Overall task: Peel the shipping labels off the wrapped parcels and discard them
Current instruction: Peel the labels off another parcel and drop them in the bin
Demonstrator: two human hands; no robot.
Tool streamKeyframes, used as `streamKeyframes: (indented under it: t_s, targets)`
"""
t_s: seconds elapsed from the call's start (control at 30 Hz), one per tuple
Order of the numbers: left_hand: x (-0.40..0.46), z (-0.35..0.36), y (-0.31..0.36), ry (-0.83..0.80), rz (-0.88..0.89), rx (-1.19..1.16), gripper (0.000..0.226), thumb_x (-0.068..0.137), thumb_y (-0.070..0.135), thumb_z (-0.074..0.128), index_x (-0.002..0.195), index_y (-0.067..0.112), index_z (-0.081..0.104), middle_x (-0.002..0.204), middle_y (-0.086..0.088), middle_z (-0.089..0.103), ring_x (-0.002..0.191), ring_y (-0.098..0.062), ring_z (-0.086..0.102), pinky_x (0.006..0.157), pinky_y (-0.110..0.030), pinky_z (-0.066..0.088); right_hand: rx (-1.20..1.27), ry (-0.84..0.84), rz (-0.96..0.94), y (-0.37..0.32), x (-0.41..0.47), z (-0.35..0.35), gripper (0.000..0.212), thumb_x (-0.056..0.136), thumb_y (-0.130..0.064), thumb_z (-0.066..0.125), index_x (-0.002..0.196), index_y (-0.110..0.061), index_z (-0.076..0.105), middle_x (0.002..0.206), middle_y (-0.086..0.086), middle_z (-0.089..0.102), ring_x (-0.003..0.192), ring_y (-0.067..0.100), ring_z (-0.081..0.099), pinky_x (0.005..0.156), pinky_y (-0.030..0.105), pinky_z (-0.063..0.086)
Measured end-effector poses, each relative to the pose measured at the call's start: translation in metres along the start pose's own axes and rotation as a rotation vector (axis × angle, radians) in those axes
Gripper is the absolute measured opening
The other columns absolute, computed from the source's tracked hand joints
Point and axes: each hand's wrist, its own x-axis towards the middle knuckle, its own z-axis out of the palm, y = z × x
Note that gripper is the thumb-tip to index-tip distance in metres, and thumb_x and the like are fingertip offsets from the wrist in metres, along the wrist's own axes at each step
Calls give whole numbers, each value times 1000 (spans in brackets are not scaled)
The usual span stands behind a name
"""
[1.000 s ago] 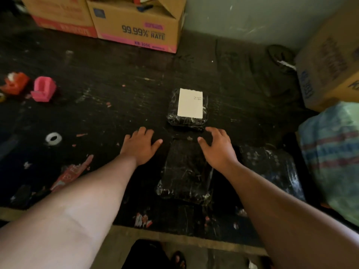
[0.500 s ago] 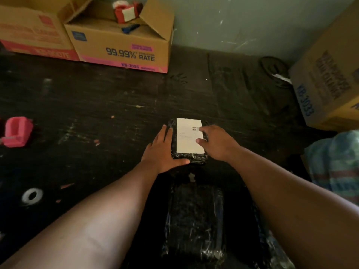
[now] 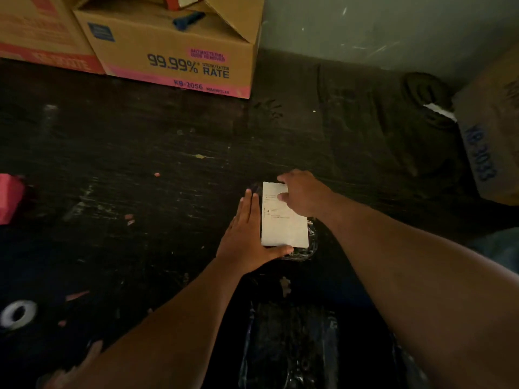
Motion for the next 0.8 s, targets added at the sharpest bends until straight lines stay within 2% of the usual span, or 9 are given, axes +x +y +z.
streamKeyframes:
  t_s: [0.07,0.23,0.43,0.53,0.6,0.67,0.77,0.8]
  targets:
    - [1,3,-2,10,-3,-38,145,62,81,72,157,21,-21,164,8,-28,154,-15,-16,125,-49,16,-28,-27,0,0,6,0,57,93,-36,62,145,-21,44,145,8,47,132,29,45,106,45,42]
    - [1,3,0,5,-3,-79,145,64,70,80,157,19,-20,164,8,-29,153,-15,-17,124,-50,16,0,-31,17,-3,11,-9,50,84,-35,75,128,-16,60,119,7,65,103,23,63,86,38,54]
    - [1,-1,2,-27,5,-11,145,64,72,79,158,18,-19,164,7,-29,153,-16,-16,124,-48,16,12,59,20,3,13,-5,19,93,-24,65,110,-16,68,103,5,68,92,19,65,86,39,56]
    - [0,-4,5,-45,-1,20,145,65,73,78,157,18,-21,164,5,-30,153,-17,-16,124,-50,16,-1,84,29,2,13,-6,13,93,-18,62,104,-15,69,98,6,69,88,19,65,85,39,57]
    - [1,-5,7,-53,-8,32,146,65,72,78,157,18,-21,163,4,-31,153,-18,-17,124,-51,15,4,91,27,2,11,-7,14,93,-20,63,106,-17,69,98,5,69,87,18,65,84,38,58]
    - [1,-6,8,-49,-8,60,146,64,74,78,156,18,-21,163,2,-32,153,-20,-17,124,-51,13,26,95,23,5,8,-7,23,92,-25,65,115,-23,66,108,4,67,93,18,64,84,37,57]
    - [2,-8,8,-20,38,120,148,63,80,73,157,15,-21,163,-1,-33,152,-20,-23,124,-49,8,23,87,5,7,4,-5,50,89,-28,69,137,-30,52,136,7,54,117,25,58,94,39,52]
    - [2,-8,9,-21,49,117,149,62,81,73,156,15,-22,162,-1,-34,151,-19,-25,123,-48,6,19,82,2,7,4,-5,53,90,-28,68,139,-29,50,140,8,52,120,26,56,96,39,51]
